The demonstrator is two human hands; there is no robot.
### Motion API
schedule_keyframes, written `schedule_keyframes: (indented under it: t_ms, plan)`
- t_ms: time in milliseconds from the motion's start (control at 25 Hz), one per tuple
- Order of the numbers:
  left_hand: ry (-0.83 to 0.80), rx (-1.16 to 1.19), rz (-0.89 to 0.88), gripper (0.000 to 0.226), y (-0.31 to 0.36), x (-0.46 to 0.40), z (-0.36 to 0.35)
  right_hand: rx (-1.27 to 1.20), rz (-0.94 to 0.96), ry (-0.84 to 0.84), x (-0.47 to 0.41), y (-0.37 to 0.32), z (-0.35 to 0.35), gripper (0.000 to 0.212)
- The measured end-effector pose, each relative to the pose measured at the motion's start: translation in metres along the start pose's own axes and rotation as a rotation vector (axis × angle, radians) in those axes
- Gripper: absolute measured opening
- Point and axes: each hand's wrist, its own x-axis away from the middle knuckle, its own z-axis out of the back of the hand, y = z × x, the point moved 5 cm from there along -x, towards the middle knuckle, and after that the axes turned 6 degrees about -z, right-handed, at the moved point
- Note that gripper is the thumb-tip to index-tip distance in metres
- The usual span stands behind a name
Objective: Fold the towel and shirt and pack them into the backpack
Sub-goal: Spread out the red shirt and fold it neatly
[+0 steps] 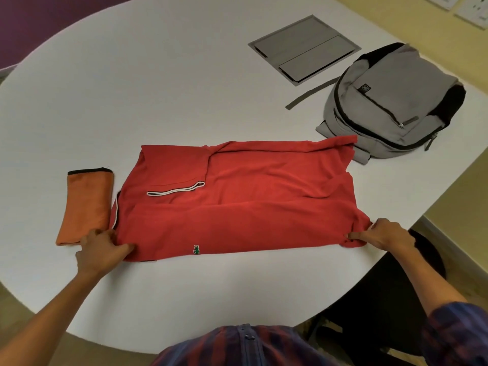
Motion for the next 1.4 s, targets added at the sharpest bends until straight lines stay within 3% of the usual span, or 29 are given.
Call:
schedule_keyframes:
  t_ms: [120,280,360,440,520,600,680,760,880,960,1040,1120,1240,1320,1400]
  plan:
    - [-0.033,0.034,0.021,0.039,-0.007,0.004,-0.013,-0.28,0.012,-0.221,-0.002,0.001,-0.02,0.069]
    - [0.047,0.162,0.063,0.02,-0.003,0.008,-0.01,-0.516,0.072,-0.347,0.004,-0.001,-0.028,0.058]
    - [0.103,0.198,0.08,0.02,-0.008,0.009,-0.007,-0.501,0.109,-0.358,0.011,-0.002,-0.03,0.061]
    - [0.152,0.202,0.091,0.019,-0.01,0.011,-0.005,-0.458,0.147,-0.319,0.015,-0.002,-0.034,0.069]
    - [0.118,0.195,0.108,0.032,-0.014,0.016,-0.012,-0.51,0.172,-0.257,0.021,-0.003,-0.04,0.072]
    - [0.079,0.258,0.143,0.044,-0.02,0.019,-0.024,-0.62,0.187,-0.212,0.022,-0.002,-0.048,0.066]
    - [0.133,0.393,0.147,0.041,-0.02,0.024,-0.024,-0.732,0.186,-0.186,0.025,0.001,-0.049,0.055]
    - [0.229,0.486,0.14,0.034,-0.022,0.029,-0.017,-0.724,0.229,0.021,0.029,0.009,-0.03,0.041]
    - [0.276,0.58,0.129,0.026,-0.034,0.028,-0.007,-0.469,0.268,0.551,0.039,0.028,0.008,0.028]
    - [0.201,0.596,0.144,0.025,-0.045,0.024,-0.01,-0.352,0.204,0.548,0.036,0.035,0.009,0.029]
    - [0.171,0.489,0.153,0.023,-0.043,0.027,-0.012,-0.261,0.097,0.334,0.022,0.037,-0.003,0.043]
    - [0.252,0.24,0.051,0.029,-0.028,0.033,-0.008,-0.243,0.054,0.218,0.019,0.031,-0.011,0.065]
    - [0.411,-0.066,-0.248,0.051,0.002,0.039,-0.006,-0.235,0.334,0.44,0.032,-0.006,-0.006,0.061]
    - [0.372,-0.118,-0.443,0.054,0.025,0.037,-0.017,-0.181,0.534,0.475,0.042,-0.037,-0.013,0.054]
    - [0.206,-0.17,-0.565,0.061,0.041,0.027,-0.038,-0.103,0.571,0.419,0.037,-0.058,-0.025,0.055]
